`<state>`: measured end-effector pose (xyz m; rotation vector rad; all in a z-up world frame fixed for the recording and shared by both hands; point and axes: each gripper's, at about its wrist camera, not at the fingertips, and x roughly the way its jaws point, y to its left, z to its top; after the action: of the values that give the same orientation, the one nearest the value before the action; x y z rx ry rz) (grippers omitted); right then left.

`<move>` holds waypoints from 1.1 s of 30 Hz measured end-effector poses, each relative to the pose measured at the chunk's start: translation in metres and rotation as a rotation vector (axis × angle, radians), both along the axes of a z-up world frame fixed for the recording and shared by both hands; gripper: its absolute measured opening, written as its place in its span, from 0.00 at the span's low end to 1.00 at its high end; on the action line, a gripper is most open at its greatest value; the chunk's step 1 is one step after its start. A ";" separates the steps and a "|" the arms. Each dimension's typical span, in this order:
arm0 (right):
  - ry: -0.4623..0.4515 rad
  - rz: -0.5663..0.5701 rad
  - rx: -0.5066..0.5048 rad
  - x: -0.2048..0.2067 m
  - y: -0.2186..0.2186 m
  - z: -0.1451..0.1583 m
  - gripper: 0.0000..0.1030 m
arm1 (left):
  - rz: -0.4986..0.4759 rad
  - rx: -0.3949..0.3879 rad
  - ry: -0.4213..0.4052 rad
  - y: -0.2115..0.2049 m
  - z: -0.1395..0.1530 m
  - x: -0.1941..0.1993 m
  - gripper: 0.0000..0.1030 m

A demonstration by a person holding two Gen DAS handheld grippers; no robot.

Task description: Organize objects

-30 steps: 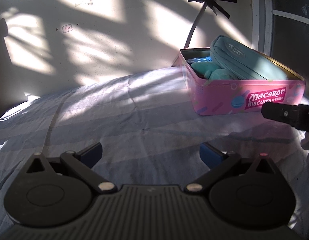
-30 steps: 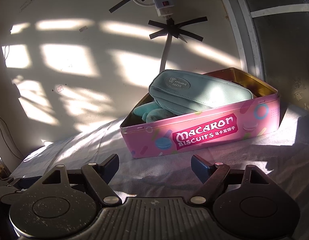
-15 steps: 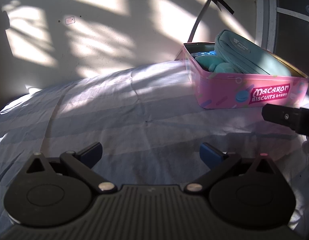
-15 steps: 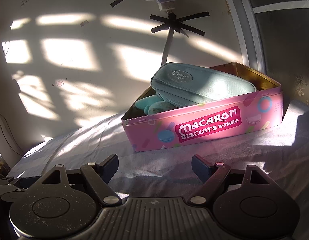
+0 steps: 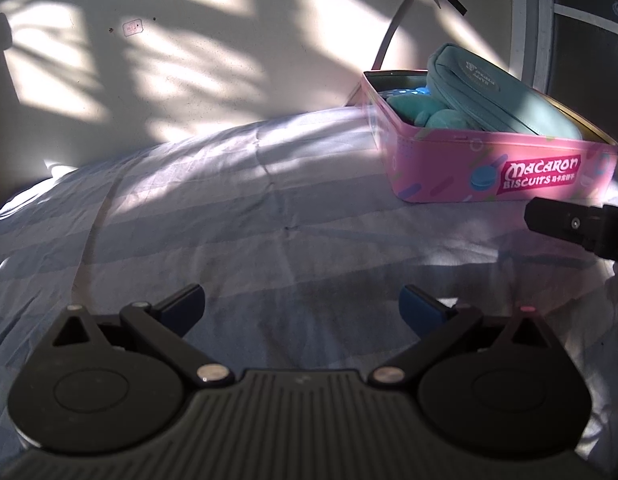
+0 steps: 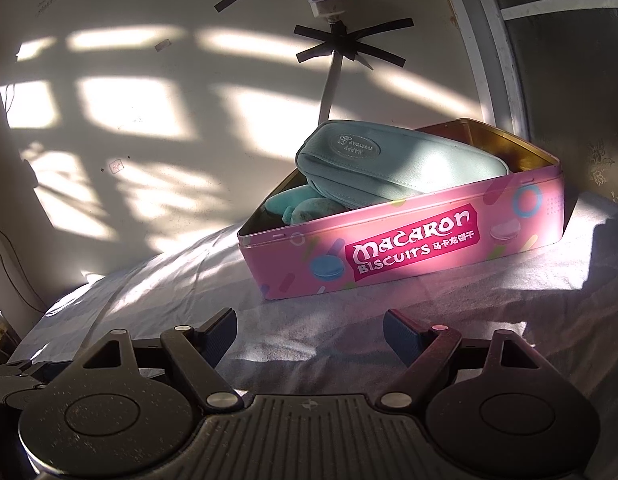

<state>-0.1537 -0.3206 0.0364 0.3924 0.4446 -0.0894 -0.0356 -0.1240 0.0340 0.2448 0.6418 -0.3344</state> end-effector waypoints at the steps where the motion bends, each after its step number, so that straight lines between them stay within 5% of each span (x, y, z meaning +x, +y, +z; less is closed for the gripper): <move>1: 0.001 0.000 0.001 0.000 0.000 0.000 0.78 | -0.001 0.000 0.002 0.000 0.000 0.000 1.00; 33: 0.007 -0.002 0.012 0.000 -0.002 -0.004 0.79 | -0.009 0.027 0.056 -0.004 -0.008 0.001 1.00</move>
<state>-0.1539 -0.3224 0.0319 0.4039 0.4520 -0.0898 -0.0346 -0.1279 0.0264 0.2653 0.7013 -0.3423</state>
